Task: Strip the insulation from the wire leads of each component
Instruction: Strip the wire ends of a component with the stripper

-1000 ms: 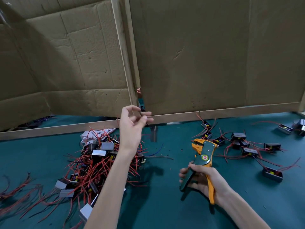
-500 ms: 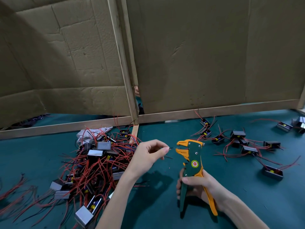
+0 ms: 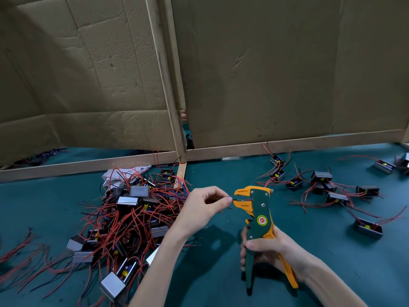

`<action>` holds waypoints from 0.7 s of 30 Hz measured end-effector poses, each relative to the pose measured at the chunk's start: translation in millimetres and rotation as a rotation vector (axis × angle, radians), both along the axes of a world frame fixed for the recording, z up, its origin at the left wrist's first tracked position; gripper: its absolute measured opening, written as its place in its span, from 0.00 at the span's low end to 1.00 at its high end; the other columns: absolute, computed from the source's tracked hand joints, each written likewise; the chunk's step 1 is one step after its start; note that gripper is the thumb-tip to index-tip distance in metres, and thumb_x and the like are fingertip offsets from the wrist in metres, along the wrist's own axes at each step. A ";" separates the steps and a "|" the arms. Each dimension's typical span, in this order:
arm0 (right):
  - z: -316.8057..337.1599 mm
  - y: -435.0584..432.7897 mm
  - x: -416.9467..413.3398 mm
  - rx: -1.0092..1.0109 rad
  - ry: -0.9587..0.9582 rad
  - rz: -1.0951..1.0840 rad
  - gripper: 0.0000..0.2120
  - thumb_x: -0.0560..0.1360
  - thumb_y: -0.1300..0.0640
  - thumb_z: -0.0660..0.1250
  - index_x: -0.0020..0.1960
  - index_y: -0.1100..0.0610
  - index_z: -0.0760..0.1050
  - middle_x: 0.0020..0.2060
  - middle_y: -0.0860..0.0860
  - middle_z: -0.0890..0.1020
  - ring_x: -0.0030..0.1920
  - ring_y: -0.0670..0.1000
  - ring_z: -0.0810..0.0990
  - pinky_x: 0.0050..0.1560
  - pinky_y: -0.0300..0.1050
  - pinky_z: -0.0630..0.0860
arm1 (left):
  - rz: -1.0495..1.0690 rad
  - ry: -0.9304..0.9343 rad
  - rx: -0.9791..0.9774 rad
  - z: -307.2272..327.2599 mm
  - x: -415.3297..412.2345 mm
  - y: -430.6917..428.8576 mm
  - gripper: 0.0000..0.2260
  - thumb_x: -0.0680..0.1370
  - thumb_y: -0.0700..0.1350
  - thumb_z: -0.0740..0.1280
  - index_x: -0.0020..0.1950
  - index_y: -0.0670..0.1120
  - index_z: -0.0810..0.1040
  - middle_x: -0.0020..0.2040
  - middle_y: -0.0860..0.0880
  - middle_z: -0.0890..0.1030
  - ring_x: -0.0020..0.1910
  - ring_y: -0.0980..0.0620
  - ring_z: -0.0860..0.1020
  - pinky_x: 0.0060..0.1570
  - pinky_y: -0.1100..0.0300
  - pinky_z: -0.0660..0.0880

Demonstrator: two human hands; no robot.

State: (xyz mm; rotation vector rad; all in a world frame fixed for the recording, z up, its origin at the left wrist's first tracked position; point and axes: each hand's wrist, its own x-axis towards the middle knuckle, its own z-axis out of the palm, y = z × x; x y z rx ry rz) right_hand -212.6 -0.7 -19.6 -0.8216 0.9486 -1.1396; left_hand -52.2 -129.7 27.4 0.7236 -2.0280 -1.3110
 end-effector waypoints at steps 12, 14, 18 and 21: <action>3.8 3.2 12.0 0.112 0.208 -0.122 0.12 0.60 0.54 0.78 0.34 0.57 0.77 0.29 0.61 0.76 0.29 0.57 0.77 0.33 0.49 0.78 | -0.089 -0.033 0.030 2.2 7.1 -3.1 0.06 0.77 0.38 0.67 0.41 0.45 0.80 0.27 0.60 0.76 0.22 0.65 0.69 0.27 0.77 0.64; 1.1 0.9 19.5 0.126 0.211 -0.203 0.11 0.60 0.53 0.77 0.31 0.56 0.76 0.26 0.59 0.74 0.25 0.55 0.74 0.29 0.45 0.75 | -0.073 -0.033 0.030 -0.6 6.3 -4.5 0.07 0.78 0.39 0.67 0.41 0.46 0.80 0.27 0.59 0.76 0.22 0.65 0.69 0.27 0.76 0.63; -6.8 -3.7 23.6 0.127 0.224 -0.328 0.13 0.61 0.51 0.74 0.27 0.55 0.72 0.24 0.57 0.73 0.23 0.53 0.72 0.26 0.42 0.72 | 0.045 -0.076 -0.002 -14.7 -3.6 -5.8 0.09 0.80 0.40 0.64 0.43 0.49 0.80 0.27 0.58 0.75 0.22 0.65 0.69 0.25 0.74 0.63; -2.4 -6.4 14.1 0.045 0.014 -0.325 0.06 0.62 0.61 0.75 0.36 0.59 0.78 0.32 0.62 0.78 0.32 0.59 0.79 0.35 0.52 0.79 | 0.193 -0.068 -0.105 -26.7 -13.4 -0.6 0.08 0.79 0.42 0.64 0.43 0.51 0.79 0.30 0.58 0.78 0.28 0.65 0.73 0.33 0.72 0.66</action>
